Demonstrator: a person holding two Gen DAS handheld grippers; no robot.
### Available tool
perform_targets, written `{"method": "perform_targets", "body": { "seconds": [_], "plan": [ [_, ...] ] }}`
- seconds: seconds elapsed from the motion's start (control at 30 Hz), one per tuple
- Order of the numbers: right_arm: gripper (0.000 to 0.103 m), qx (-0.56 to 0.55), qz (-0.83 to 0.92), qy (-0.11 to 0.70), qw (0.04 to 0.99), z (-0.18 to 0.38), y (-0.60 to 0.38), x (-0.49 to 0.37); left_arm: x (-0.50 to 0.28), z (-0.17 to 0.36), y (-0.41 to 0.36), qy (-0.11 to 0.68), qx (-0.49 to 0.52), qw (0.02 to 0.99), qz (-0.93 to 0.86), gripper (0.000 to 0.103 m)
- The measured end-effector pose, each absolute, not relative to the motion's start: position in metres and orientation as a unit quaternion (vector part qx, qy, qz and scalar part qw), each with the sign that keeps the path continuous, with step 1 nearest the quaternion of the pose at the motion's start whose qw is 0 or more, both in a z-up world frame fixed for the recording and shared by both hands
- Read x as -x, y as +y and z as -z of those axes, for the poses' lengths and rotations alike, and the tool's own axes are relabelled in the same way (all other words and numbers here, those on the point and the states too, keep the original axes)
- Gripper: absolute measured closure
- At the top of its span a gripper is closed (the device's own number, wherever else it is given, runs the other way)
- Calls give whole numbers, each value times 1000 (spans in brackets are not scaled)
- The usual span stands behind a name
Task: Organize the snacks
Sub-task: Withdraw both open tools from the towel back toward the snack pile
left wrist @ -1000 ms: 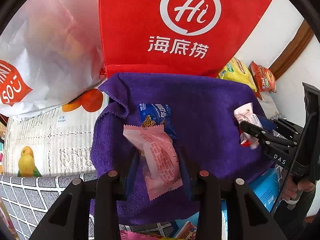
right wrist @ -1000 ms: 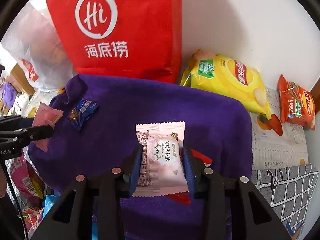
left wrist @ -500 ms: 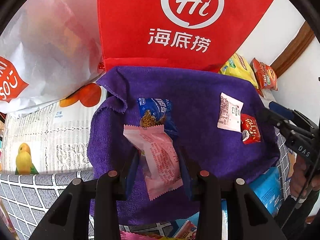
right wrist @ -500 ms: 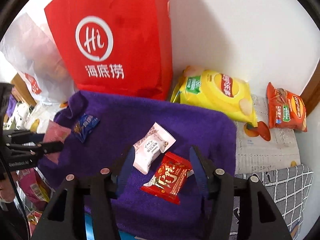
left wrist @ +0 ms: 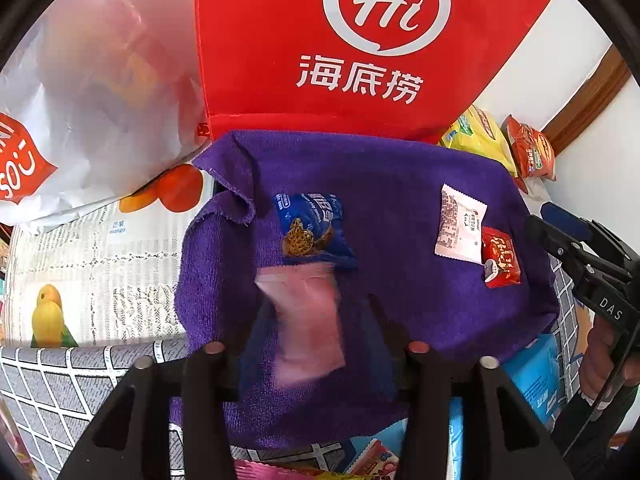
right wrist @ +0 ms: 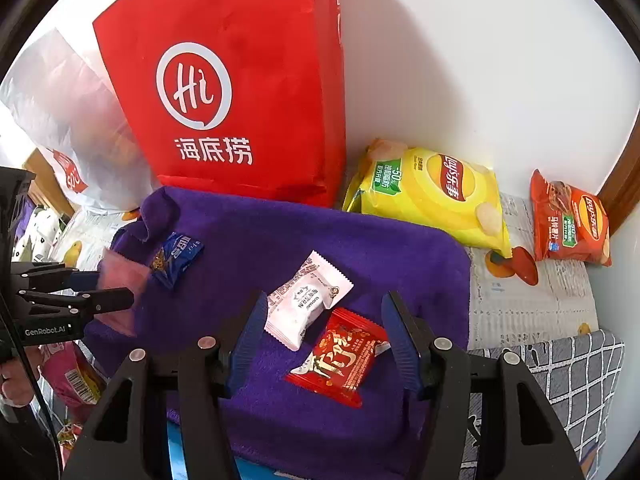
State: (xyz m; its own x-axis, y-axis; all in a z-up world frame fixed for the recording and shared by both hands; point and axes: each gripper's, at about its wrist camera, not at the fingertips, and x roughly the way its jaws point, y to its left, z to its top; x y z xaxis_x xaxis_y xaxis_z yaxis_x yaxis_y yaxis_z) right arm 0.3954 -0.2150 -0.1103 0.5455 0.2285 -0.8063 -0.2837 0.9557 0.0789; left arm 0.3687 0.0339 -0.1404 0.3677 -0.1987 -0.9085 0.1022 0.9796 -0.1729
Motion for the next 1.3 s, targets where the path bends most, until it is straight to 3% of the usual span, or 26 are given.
{"method": "perform_targets", "body": {
  "seconds": [0.13, 0.37, 0.53, 1.3],
  "plan": [
    [44, 31, -145, 453, 879, 109, -214, -394, -367, 133, 34, 545, 34, 834, 86, 42],
    [44, 35, -134, 447, 884, 99, -214, -389, -361, 115, 39, 532, 30, 843, 72, 42],
    [29, 39, -99, 433, 895, 84, -218, -379, -350, 93, 42, 508, 26, 859, 64, 42],
    [28, 25, 0, 411, 912, 33, -257, -269, -285, 8, 18, 420, 34, 896, 143, 40]
  ]
}}
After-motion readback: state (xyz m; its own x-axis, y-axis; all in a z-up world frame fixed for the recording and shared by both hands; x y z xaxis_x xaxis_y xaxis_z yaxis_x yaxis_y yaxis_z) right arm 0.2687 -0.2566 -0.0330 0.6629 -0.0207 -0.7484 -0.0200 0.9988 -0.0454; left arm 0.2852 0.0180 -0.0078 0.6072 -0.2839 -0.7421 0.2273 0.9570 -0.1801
